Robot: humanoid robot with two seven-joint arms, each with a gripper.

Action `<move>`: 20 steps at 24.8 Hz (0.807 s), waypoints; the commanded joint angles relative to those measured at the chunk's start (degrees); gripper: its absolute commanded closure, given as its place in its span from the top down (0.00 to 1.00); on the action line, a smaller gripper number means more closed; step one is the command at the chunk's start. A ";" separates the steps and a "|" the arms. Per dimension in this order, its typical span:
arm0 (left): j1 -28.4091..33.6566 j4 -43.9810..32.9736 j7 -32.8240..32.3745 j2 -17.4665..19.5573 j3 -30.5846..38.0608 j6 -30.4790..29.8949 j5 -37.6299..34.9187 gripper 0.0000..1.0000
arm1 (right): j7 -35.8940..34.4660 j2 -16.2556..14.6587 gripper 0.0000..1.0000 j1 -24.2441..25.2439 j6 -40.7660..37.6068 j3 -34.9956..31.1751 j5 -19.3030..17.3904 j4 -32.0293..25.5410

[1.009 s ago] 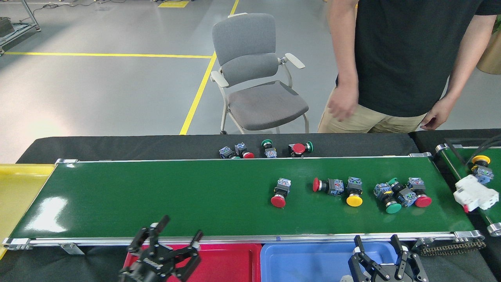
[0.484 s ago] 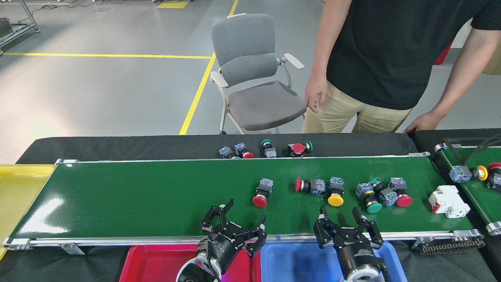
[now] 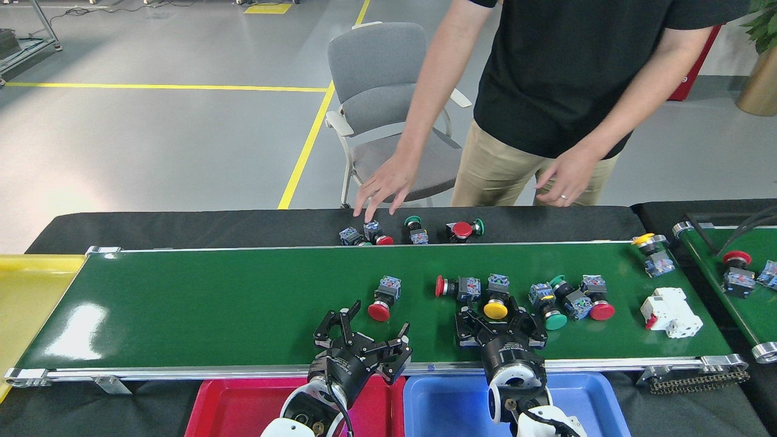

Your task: Pick switch part from conveyor to tray

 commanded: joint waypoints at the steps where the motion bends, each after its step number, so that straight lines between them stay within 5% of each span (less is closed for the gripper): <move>1: -2.32 1.29 1.66 -0.39 0.29 2.69 0.17 0.75 | 0.49 0.04 0.28 -0.62 -3.25 0.45 -0.88 -0.78; 8: -4.08 5.68 7.90 0.49 1.34 4.01 0.35 0.19 | 0.67 -1.28 0.26 -0.18 -4.92 0.45 -2.55 -3.59; 14: -1.44 2.61 9.22 1.63 2.13 3.04 0.26 0.09 | 0.93 -5.23 0.26 9.93 -11.95 0.45 -4.83 -19.15; 16: 1.81 -4.16 9.22 6.29 2.40 -0.92 0.70 0.09 | 0.84 -6.11 0.26 15.73 -17.49 0.45 -4.83 -25.13; 20: 13.50 -21.48 9.22 19.21 7.05 -21.04 8.96 0.12 | 0.41 -6.20 0.26 23.29 -27.59 0.36 -4.83 -30.49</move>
